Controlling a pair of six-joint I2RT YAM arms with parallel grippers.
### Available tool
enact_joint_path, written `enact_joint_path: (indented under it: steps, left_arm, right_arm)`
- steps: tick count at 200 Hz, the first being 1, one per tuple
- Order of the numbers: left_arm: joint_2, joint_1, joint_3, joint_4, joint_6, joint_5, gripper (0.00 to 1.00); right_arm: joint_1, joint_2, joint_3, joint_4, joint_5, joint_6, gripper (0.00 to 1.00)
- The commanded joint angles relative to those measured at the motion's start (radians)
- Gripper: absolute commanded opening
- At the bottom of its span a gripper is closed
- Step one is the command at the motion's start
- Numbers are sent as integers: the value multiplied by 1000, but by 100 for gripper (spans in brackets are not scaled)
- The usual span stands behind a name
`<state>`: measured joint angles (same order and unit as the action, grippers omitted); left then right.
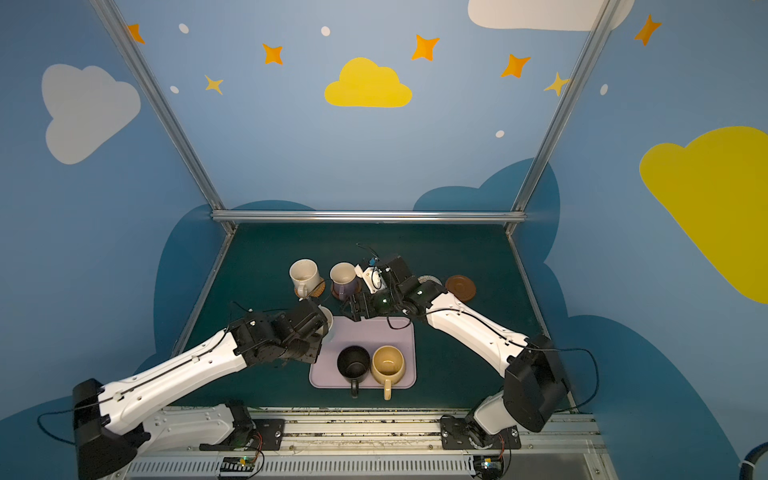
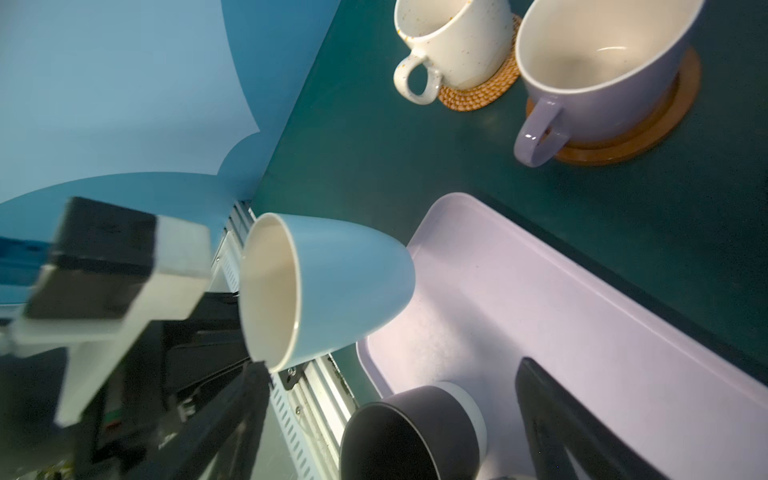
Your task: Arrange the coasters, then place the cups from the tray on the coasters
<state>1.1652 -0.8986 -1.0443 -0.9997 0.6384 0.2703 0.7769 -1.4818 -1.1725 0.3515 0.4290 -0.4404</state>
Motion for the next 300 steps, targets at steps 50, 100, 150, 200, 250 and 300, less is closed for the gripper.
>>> enact_joint_path:
  steps: [50, 100, 150, 200, 250, 300]
  left_arm:
    - [68, 45, -160, 67, -116, 29, 4]
    - [130, 87, -276, 128, -160, 10, 4]
    - [229, 111, -387, 138, -197, -9, 4]
    - [321, 127, -450, 160, -220, -45, 4]
    - [422, 131, -531, 171, -241, -74, 4]
    - [524, 137, -606, 171, -243, -73, 4]
  right_arm:
    - [-11, 116, 40, -30, -256, -27, 92]
    - [-34, 158, 62, -23, -363, -73, 92]
    - [-73, 207, 87, 6, -444, -98, 92]
    - [-99, 263, 154, -43, -460, -110, 92]
    - [-138, 295, 173, -42, -468, -61, 92]
    - [-190, 265, 184, -29, -452, -40, 92]
